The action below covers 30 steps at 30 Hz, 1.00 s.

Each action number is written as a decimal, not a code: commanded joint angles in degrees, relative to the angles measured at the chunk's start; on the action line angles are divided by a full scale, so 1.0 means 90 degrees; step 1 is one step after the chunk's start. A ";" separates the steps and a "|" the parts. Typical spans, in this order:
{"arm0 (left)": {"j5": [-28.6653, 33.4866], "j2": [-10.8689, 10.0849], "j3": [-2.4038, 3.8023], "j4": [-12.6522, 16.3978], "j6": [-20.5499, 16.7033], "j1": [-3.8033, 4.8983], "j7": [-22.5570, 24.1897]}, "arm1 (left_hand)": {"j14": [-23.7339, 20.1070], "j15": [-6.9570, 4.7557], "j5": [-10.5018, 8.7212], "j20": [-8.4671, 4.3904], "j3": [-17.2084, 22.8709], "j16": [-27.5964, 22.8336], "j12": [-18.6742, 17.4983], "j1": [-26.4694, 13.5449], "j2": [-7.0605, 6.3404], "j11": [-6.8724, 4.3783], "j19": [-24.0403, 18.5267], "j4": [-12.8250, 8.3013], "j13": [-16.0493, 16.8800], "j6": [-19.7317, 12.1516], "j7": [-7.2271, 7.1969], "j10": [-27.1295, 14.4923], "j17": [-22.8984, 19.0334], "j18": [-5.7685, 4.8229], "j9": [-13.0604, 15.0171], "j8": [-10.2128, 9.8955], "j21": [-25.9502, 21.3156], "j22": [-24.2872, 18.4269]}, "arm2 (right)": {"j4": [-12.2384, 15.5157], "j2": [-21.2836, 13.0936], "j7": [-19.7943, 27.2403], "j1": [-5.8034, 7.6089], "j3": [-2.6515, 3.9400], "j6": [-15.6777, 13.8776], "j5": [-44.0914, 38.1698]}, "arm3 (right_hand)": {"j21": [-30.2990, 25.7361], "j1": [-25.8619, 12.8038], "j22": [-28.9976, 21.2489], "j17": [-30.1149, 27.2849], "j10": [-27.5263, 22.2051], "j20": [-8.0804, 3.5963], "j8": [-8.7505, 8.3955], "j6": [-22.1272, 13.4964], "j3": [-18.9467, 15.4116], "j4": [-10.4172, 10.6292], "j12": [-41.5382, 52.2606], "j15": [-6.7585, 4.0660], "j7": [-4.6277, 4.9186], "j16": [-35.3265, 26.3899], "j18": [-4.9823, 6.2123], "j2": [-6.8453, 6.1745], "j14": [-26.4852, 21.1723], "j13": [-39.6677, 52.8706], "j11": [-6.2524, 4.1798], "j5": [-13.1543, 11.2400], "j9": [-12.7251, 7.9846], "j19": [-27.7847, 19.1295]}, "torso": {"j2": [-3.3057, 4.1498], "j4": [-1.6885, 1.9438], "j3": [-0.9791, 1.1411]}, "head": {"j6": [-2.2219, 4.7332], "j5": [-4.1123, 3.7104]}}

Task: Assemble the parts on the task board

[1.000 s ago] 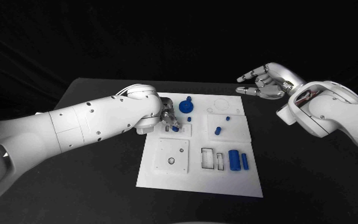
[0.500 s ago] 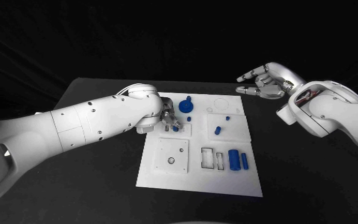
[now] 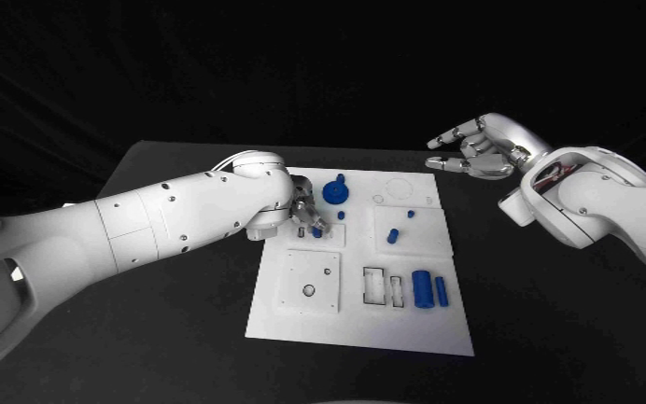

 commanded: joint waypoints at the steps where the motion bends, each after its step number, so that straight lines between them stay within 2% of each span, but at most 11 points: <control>1: 0.0012 0.0035 -0.0028 -0.0037 0.0199 -0.0038 -0.0020 | 0.0660 -0.0042 0.0013 -0.0057 -0.0075 0.0019 0.0028 -0.0087 0.0015 -0.0001 0.0327 0.0022 0.0015 -0.0027 0.0028 0.0033 0.1677 -0.0074 0.0004 -0.0018 0.0035 0.0635 | 0.0015 0.0000 0.0006 0.0000 0.0000 0.0086 0.0016 | -0.0025 -0.0041 -0.0014 0.1010 0.0018 0.0009 0.0024 -0.0015 -0.0045 -0.0001 -0.0047 0.0013 -0.0011 -0.0025 0.0052 0.0001 0.0502 0.0852 0.0034 -0.0045 0.0009 -0.0044 | 0.0002 0.0001 -0.0003 | 0.0003 -0.0003; 8: 0.0028 0.0083 -0.0030 -0.0065 0.0202 -0.0041 -0.0016 | 0.0660 -0.0039 -0.0002 -0.0055 -0.0408 0.0019 0.0053 -0.0260 0.0023 0.0002 0.0336 0.0197 0.0037 0.0009 0.0031 0.0051 0.1677 -0.0079 0.0025 -0.0019 0.0046 0.0662 | 0.0004 0.0002 0.0021 0.0000 0.0000 0.0080 0.0016 | -0.0061 -0.0085 -0.0078 0.0962 -0.0023 0.0009 0.0021 -0.0023 -0.0088 0.0019 -0.0125 0.0014 -0.0010 -0.0054 0.0064 -0.0007 0.0490 0.0800 0.0035 -0.0080 0.0008 -0.0068 | -0.0001 0.0004 -0.0007 | -0.0006 -0.0002; 11: 0.0030 0.0092 -0.0031 -0.0075 0.0208 -0.0043 -0.0015 | 0.0660 -0.0039 -0.0004 -0.0056 -0.0559 0.0019 0.0060 -0.0290 0.0032 0.0002 0.0338 0.0245 0.0044 0.0019 0.0030 0.0056 0.1677 -0.0079 0.0035 -0.0019 0.0047 0.0668 | 0.0002 0.0003 0.0020 0.0000 0.0000 0.0084 0.0016 | -0.0062 -0.0086 -0.0078 0.0961 -0.0024 0.0009 0.0021 -0.0024 -0.0089 0.0019 -0.0126 0.0014 -0.0010 -0.0055 0.0064 -0.0007 0.0490 0.0799 0.0035 -0.0081 0.0008 -0.0069 | -0.0003 0.0001 -0.0001 | -0.0007 -0.0004; 30: 0.0032 0.0071 -0.0033 -0.0106 0.0249 -0.0047 -0.0019 | 0.0660 -0.0044 -0.0003 -0.0058 -0.0914 0.0019 0.0100 -0.0285 0.0071 -0.0008 0.0361 0.0340 0.0085 0.0055 0.0016 0.0086 0.1677 -0.0093 0.0064 -0.0010 0.0085 0.0738 | -0.0012 -0.0003 0.0002 0.0000 0.0000 0.0123 0.0016 | -0.0081 -0.0145 -0.0106 0.0930 -0.0038 0.0009 0.0023 -0.0026 -0.0152 0.0049 -0.0154 0.0013 -0.0012 -0.0076 0.0069 -0.0015 0.0483 0.0778 0.0034 -0.0158 0.0009 -0.0078 | -0.0001 0.0002 -0.0002 | -0.0010 -0.0008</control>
